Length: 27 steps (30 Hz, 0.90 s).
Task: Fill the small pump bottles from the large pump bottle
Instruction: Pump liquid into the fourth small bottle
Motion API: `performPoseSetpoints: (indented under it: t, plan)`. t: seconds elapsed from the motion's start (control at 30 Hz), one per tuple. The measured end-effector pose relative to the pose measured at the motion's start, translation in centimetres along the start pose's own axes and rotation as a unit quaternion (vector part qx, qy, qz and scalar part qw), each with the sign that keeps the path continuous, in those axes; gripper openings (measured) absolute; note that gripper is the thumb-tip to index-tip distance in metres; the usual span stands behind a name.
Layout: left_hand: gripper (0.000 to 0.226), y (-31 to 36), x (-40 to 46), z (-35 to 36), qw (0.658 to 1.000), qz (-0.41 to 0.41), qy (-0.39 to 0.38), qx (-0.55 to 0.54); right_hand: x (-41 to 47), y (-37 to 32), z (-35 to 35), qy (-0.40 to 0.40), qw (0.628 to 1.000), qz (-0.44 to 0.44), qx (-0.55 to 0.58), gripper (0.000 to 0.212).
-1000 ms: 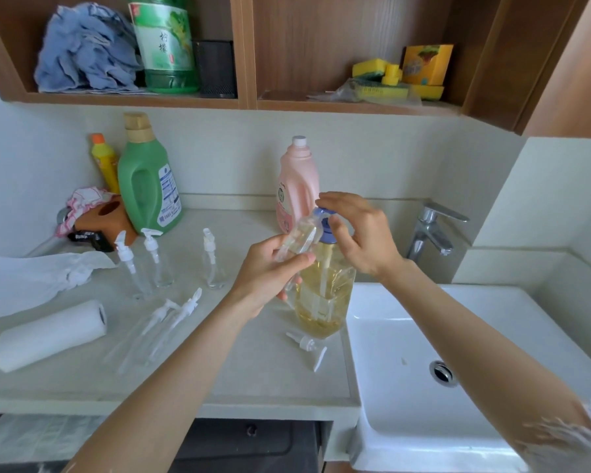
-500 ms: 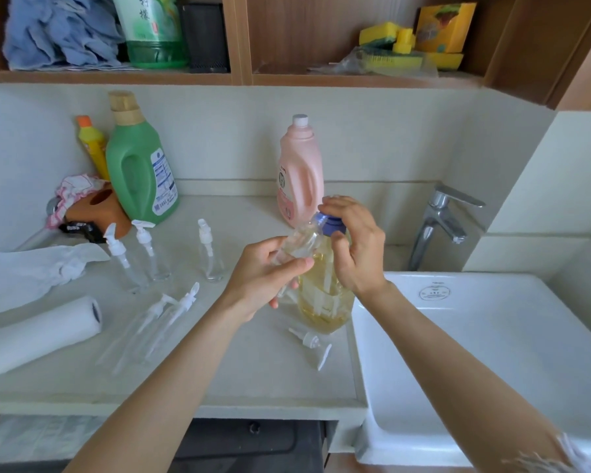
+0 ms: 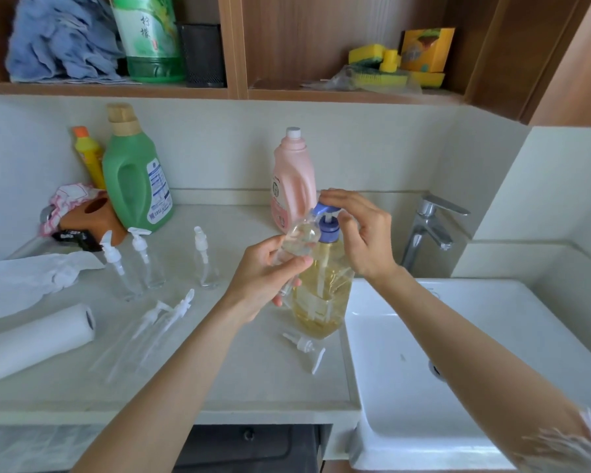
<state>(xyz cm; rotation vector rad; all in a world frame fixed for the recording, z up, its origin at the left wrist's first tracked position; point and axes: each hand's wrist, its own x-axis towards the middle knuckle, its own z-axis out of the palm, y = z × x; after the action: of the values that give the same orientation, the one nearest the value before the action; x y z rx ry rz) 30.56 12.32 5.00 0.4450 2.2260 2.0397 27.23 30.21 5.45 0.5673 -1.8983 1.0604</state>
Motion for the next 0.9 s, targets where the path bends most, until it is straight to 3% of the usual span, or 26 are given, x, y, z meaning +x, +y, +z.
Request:
performPoseSetpoints:
  t: [0.13, 0.23, 0.7, 0.9]
  plan:
    - [0.017, -1.0, 0.0, 0.1, 1.000, 0.000, 0.027, 0.002, -1.5, 0.2, 2.0, 0.055, 0.998, 0.029, 0.023, 0.039]
    - [0.018, -1.4, -0.2, 0.1, 1.000, -0.010, 0.026, -0.001, -2.4, 0.5, 2.1, 0.054, 0.998, 0.019, 0.025, 0.042]
    - [0.019, -0.6, -1.3, 0.7, 1.000, -0.013, -0.002, -0.015, 1.3, -1.2, -1.6, -0.101, 0.994, 0.038, -0.005, 0.040]
    - [0.035, -0.7, -1.5, 0.6, 0.999, 0.005, -0.001, -0.051, 0.7, -0.8, -1.2, -0.078, 0.994, 0.076, 0.026, 0.042]
